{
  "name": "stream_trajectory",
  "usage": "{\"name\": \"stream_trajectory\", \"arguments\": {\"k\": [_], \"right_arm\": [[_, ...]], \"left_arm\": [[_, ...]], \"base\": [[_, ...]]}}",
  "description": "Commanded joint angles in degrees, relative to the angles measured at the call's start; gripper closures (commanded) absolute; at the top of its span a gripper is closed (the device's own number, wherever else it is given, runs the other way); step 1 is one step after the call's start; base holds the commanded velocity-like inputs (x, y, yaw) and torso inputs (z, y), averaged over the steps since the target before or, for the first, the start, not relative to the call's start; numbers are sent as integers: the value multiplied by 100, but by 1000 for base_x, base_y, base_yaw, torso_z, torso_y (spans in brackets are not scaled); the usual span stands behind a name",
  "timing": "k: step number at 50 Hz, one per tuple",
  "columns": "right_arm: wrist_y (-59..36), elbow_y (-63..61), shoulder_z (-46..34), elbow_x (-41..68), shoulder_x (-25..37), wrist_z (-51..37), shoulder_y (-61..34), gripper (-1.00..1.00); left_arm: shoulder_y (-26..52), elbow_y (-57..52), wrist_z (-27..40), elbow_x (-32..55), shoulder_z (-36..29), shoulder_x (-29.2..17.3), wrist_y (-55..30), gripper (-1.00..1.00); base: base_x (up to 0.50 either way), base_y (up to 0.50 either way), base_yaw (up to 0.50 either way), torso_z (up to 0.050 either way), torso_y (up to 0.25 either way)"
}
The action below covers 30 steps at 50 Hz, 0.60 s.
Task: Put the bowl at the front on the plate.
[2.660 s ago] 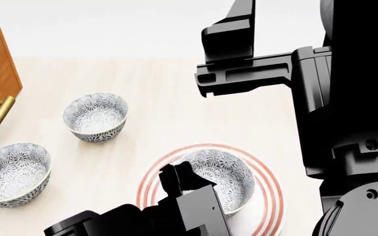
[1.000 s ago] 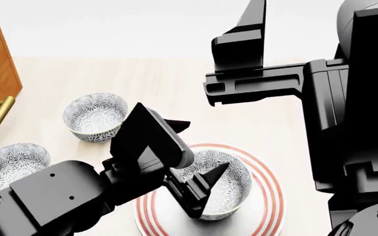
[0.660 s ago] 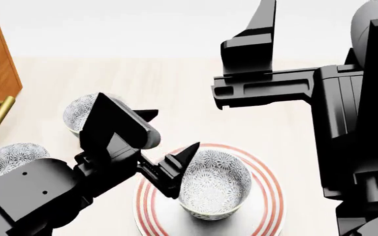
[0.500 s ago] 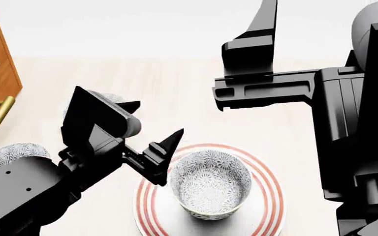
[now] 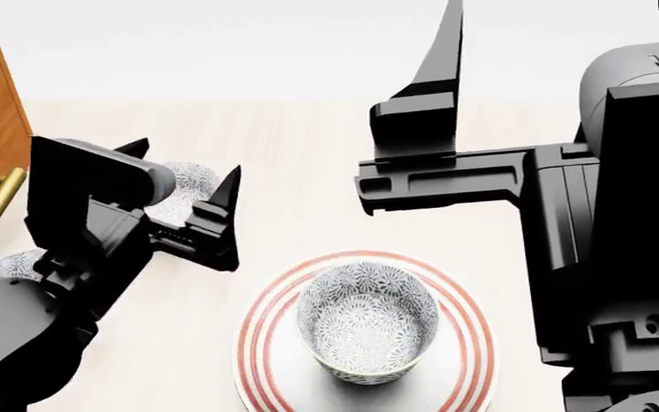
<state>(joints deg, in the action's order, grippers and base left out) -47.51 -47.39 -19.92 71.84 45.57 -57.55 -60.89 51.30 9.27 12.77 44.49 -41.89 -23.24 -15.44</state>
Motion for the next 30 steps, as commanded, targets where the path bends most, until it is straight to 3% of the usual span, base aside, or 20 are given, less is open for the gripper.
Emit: {"name": "stream_trajectory", "arguments": {"k": [1, 5, 15, 18, 30], "right_arm": [[181, -52, -44, -272, -42, 85, 315, -100], [250, -66, -31, -336, -10, 121, 437, -100], [328, -114, -11, -415, 78, 153, 610, -100], [338, -146, -16, -431, 93, 143, 650, -100], [451, -139, -89, -661, 52, 213, 855, -100]], "left_arm": [[-263, -618, 886, -286, 135, -246, 86, -100], [-308, -1040, 1222, -570, 42, -407, 10, -100], [-537, -1885, 1443, -201, 185, -664, -130, -100], [-596, -2060, 1652, -610, 27, -759, -130, -100], [-996, -2893, 1923, -339, 207, -1075, -51, -100]], "base": [[0, 0, 0, 0, 0], [0, 0, 0, 0, 0], [0, 0, 0, 0, 0], [0, 0, 0, 0, 0], [0, 0, 0, 0, 0]]}}
